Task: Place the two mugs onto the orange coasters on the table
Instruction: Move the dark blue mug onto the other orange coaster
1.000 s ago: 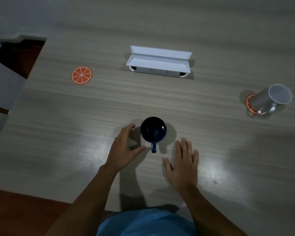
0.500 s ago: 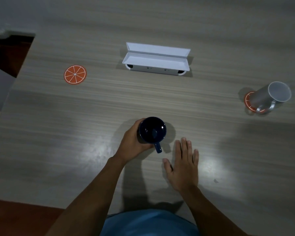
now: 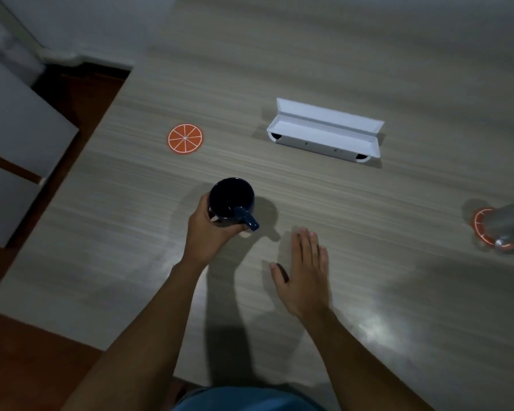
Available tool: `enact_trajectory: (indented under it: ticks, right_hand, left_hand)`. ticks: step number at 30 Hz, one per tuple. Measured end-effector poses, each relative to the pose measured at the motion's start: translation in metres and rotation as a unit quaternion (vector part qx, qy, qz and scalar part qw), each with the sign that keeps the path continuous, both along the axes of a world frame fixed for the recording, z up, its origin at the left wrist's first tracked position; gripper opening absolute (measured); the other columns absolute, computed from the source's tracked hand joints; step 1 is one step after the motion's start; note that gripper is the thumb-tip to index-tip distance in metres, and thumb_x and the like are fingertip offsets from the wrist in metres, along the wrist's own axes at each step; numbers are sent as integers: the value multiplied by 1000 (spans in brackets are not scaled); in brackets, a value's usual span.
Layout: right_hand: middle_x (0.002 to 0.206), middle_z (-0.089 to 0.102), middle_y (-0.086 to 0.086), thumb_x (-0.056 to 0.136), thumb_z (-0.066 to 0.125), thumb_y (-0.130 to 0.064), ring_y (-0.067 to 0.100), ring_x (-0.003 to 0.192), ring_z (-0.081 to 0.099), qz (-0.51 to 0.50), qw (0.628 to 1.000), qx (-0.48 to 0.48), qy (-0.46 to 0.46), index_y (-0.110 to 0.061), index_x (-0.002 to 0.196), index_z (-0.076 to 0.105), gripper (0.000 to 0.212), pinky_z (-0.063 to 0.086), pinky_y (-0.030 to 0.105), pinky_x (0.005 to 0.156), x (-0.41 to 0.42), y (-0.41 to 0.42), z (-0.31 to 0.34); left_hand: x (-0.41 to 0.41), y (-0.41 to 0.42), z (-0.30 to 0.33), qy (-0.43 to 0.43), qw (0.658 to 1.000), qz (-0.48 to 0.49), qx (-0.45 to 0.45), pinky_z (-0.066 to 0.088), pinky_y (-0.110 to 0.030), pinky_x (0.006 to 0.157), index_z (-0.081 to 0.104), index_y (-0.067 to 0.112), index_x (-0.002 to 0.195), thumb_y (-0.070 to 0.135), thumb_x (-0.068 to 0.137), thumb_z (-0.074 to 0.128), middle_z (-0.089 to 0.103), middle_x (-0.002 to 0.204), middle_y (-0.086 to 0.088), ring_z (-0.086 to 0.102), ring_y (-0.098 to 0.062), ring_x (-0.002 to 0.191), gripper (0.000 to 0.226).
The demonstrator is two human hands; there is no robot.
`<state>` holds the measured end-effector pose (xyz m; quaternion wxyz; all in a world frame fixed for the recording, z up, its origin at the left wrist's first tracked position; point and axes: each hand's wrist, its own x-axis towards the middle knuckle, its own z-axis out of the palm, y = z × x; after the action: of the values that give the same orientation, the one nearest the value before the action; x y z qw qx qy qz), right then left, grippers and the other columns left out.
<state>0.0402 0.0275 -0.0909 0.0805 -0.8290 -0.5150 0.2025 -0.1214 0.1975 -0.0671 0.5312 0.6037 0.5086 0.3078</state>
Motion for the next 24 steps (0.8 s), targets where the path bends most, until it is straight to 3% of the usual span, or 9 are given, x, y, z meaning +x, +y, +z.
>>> enact_trajectory:
  ticks: [3,6,10,15,19,24]
  right_hand:
    - [175,-9,5,100,27,-64,24,160,-14,20,1000,1,2,-15,165,-5,88,-2,48,131,-16,33,-3]
    - [174,-12,6,99,24,-65,25,160,-14,36,999,-8,3,-15,164,-7,88,1,51,131,-31,55,-12]
    - [175,2,8,98,25,-67,26,161,-2,20,999,-2,-41,-14,165,2,88,10,54,130,-40,58,-26]
    - [173,16,5,96,38,-66,22,161,7,-2,999,26,-44,-16,164,16,87,14,53,129,-39,59,-37]
    - [174,16,3,96,40,-65,21,162,7,-1,999,22,-43,-17,164,18,86,16,53,129,-40,58,-39]
    - [174,14,2,96,40,-64,21,162,4,4,999,12,-51,-17,165,16,86,13,52,130,-39,59,-39]
  left_hand:
    - [-17,32,2,6,999,30,13,55,-10,84,56,36,130,13,57,100,66,114,29,63,10,112,88]
    - [-31,65,2,3,998,57,25,55,-9,84,55,27,135,7,60,98,62,119,23,61,18,108,90]
    - [-43,104,1,-1,996,75,42,55,-10,83,55,32,132,10,59,99,63,120,20,62,16,109,89]
    - [-48,140,-1,-14,995,85,52,59,-25,91,58,51,123,30,52,100,68,122,18,67,-6,118,85]
    - [-49,161,-9,-15,995,78,59,60,-33,94,58,29,133,26,54,100,65,126,12,65,-11,121,90]
    - [-41,183,-19,-17,995,78,52,59,-20,90,54,17,138,4,59,98,62,124,17,64,8,113,91]
